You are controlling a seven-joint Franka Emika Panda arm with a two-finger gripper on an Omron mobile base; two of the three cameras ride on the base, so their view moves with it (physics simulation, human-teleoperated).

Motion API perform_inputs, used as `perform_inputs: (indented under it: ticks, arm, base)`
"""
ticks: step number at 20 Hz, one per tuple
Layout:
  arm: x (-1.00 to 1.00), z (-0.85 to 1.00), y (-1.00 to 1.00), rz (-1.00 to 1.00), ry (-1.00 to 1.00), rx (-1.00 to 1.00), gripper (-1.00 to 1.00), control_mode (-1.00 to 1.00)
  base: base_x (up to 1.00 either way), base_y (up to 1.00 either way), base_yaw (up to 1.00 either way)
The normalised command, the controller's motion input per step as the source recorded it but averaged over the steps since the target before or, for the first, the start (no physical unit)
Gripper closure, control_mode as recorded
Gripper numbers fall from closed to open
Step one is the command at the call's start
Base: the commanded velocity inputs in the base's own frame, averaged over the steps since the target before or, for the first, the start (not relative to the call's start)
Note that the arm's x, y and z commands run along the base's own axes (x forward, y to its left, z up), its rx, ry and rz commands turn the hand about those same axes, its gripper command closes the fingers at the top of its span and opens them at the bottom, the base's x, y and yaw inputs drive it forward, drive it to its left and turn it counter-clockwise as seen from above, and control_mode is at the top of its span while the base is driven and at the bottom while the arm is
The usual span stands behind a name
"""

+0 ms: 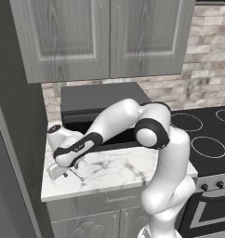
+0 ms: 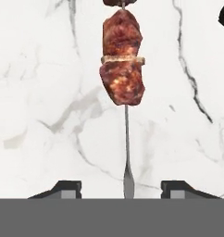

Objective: Store the kebab skewer in the freezer for long-term storage. Close the freezer door after placing the cooked food.

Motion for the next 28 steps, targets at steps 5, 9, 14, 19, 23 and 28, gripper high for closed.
perform_inputs:
  ticks: [5, 9, 14, 19, 23, 28]
  arm:
    - [0.00, -0.24, 0.00, 0.00, 0.00, 0.08, 1.00, -1.00]
    - [0.00, -0.13, 0.00, 0.00, 0.00, 0.04, 1.00, -1.00]
    - [0.01, 0.00, 0.00, -0.01, 0.01, 0.00, 1.00, -1.00]
    - [-0.08, 0.07, -0.01, -0.09, 0.05, 0.00, 1.00, -1.00]
    - [-0.35, 0.37, 0.00, -0.16, 0.02, 0.00, 1.00, -1.00]
    - [-0.58, 0.55, -0.14, -0.15, 0.02, 0.00, 1.00, -1.00]
  base:
    - [0.00, 0.00, 0.00]
    - [0.00, 0.00, 0.00]
    - [0.00, 0.00, 0.00]
    - [0.00, 0.00, 0.00]
    - [0.00, 0.00, 0.00]
    - [0.00, 0.00, 0.00]
